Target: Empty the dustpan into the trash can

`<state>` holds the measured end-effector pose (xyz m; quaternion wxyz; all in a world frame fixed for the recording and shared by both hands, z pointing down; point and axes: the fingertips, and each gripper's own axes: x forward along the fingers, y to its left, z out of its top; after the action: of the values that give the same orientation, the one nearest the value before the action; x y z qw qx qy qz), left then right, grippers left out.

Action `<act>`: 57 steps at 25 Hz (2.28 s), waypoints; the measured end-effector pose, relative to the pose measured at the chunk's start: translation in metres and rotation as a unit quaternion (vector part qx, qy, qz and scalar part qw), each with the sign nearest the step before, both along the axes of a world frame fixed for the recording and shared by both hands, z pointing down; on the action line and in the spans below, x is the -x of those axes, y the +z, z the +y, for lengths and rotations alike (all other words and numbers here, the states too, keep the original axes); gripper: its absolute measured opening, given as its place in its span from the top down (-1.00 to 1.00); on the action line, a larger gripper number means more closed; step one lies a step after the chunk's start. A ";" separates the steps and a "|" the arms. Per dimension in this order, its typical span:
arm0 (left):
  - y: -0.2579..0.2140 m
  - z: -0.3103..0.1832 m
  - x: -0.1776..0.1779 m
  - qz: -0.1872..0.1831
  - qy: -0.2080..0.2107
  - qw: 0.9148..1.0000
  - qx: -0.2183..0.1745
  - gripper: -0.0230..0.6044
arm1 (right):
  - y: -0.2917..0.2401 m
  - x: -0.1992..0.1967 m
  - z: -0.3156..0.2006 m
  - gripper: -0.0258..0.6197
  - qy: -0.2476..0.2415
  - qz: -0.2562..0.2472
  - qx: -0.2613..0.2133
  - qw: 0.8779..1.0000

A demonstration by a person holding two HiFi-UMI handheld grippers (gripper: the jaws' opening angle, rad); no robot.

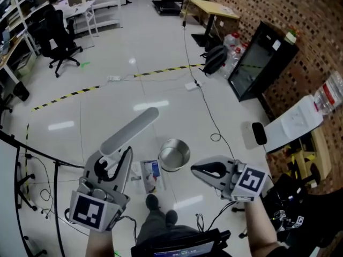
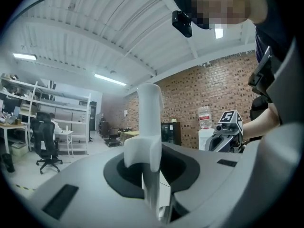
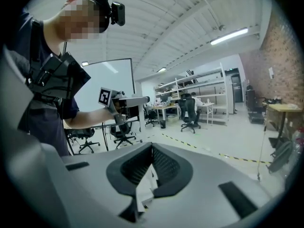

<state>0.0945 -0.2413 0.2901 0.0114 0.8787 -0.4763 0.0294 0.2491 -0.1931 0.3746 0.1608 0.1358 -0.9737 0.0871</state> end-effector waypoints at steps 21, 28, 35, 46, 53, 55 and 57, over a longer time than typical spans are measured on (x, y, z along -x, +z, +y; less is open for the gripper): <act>0.003 -0.098 0.048 0.018 0.034 0.999 -0.007 0.72 | 0.003 0.047 -0.066 0.90 0.059 0.020 0.010 0.998; 0.003 -0.118 0.032 0.003 0.042 0.999 -0.011 0.72 | 0.010 0.038 -0.074 0.90 0.066 0.021 0.014 0.997; -0.017 -0.147 0.005 -0.016 0.036 0.999 -0.024 0.72 | 0.017 0.004 -0.092 0.90 0.063 -0.006 0.027 0.998; -0.031 -0.175 -0.087 -0.047 0.036 0.997 -0.042 0.73 | 0.014 -0.061 -0.153 0.90 0.008 -0.047 0.032 0.998; -0.041 -0.192 -0.124 -0.050 0.018 0.997 -0.058 0.73 | -0.012 -0.101 -0.189 0.90 -0.011 -0.069 0.002 0.998; -0.044 -0.190 -0.131 -0.050 0.019 0.996 -0.070 0.73 | -0.014 -0.109 -0.193 0.90 -0.012 -0.070 0.002 0.998; -0.044 -0.188 -0.139 -0.054 0.022 0.995 -0.079 0.73 | -0.014 -0.117 -0.195 0.90 -0.013 -0.070 0.001 0.997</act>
<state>0.2333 -0.4292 0.2463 -0.0840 0.8843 -0.4576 0.0393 0.3657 -0.3876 0.3611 0.0940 0.1163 -0.9841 0.0954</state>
